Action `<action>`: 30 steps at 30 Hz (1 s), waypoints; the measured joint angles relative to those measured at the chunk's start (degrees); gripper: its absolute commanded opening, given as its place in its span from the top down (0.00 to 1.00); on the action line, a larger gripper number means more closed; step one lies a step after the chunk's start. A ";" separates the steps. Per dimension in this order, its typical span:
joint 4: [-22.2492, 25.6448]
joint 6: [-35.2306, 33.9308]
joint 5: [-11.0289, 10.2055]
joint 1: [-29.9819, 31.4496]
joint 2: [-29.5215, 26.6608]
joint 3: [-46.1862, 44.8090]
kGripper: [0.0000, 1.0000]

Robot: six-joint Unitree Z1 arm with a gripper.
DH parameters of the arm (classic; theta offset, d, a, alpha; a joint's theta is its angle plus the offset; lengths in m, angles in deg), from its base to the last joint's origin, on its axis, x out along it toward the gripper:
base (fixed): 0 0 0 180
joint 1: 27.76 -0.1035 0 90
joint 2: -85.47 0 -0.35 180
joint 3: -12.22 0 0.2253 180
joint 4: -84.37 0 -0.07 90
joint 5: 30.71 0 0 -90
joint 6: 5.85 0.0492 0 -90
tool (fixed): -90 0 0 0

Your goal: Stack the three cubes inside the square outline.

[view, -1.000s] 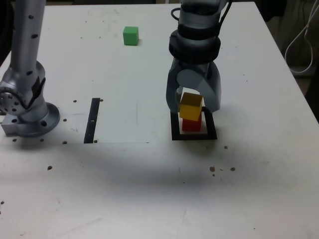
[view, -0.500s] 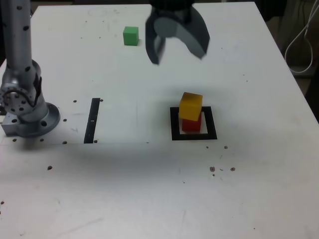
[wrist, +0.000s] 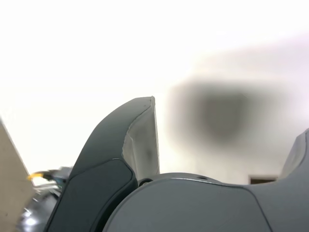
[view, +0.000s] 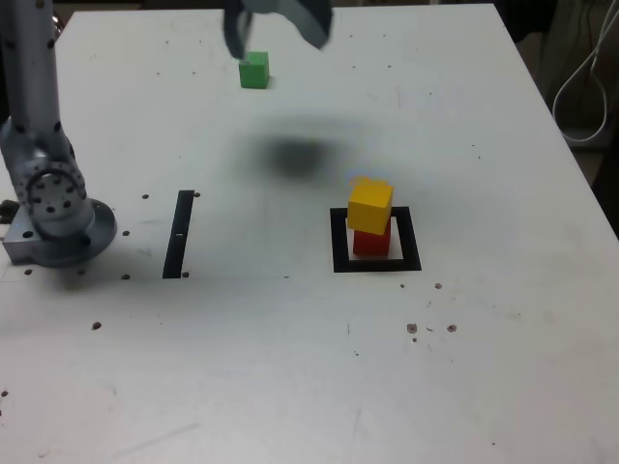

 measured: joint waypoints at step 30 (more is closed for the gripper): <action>-6.30 7.50 -4.87 -17.28 19.46 8.70 0.02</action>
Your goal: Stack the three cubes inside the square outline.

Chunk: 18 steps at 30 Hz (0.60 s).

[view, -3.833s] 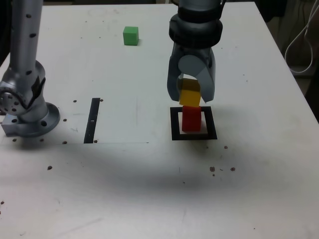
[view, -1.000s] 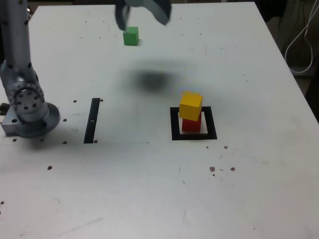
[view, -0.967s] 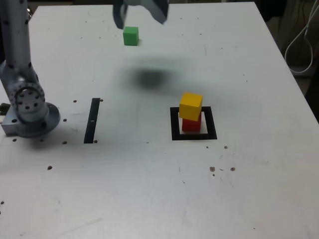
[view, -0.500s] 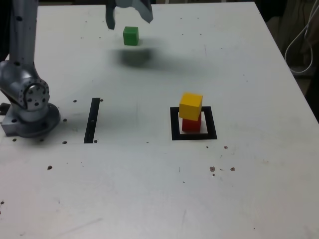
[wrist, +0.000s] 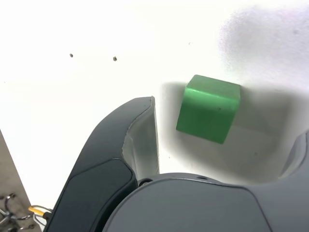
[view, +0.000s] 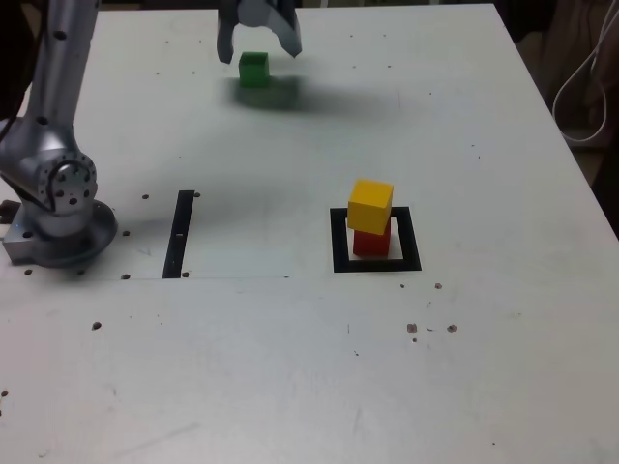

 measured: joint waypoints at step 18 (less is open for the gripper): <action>-1.44 1.05 -1.20 -0.55 2.51 -0.51 0.18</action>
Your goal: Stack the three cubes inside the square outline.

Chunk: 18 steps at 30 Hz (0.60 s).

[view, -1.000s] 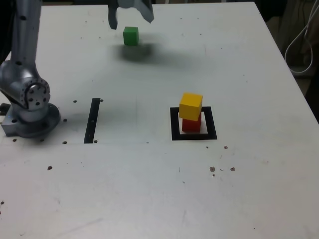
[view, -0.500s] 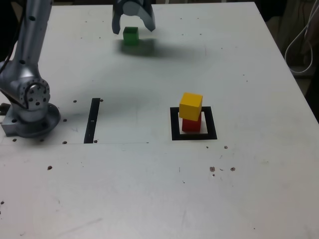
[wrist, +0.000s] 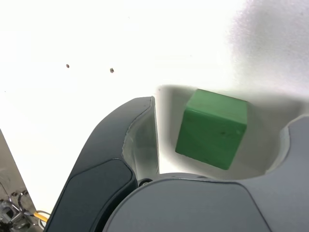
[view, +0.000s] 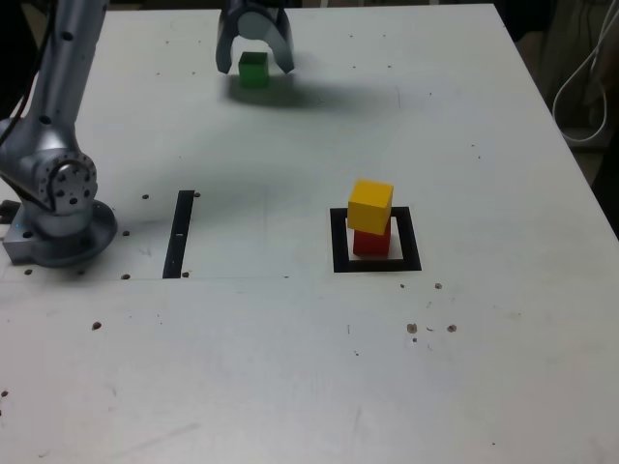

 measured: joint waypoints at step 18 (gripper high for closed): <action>-1.78 0.01 2.68 -1.23 1.11 0.24 0.63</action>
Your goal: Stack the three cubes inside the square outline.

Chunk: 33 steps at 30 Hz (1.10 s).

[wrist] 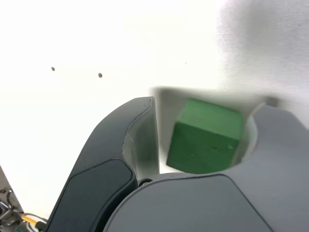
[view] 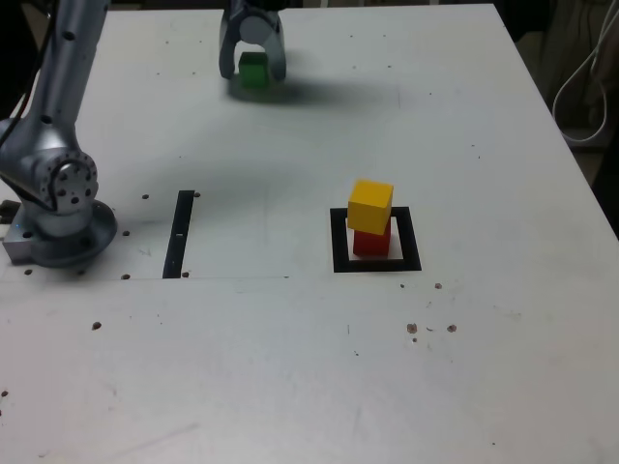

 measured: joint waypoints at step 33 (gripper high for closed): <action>11.08 1.15 9.05 9.00 -10.96 4.26 1.00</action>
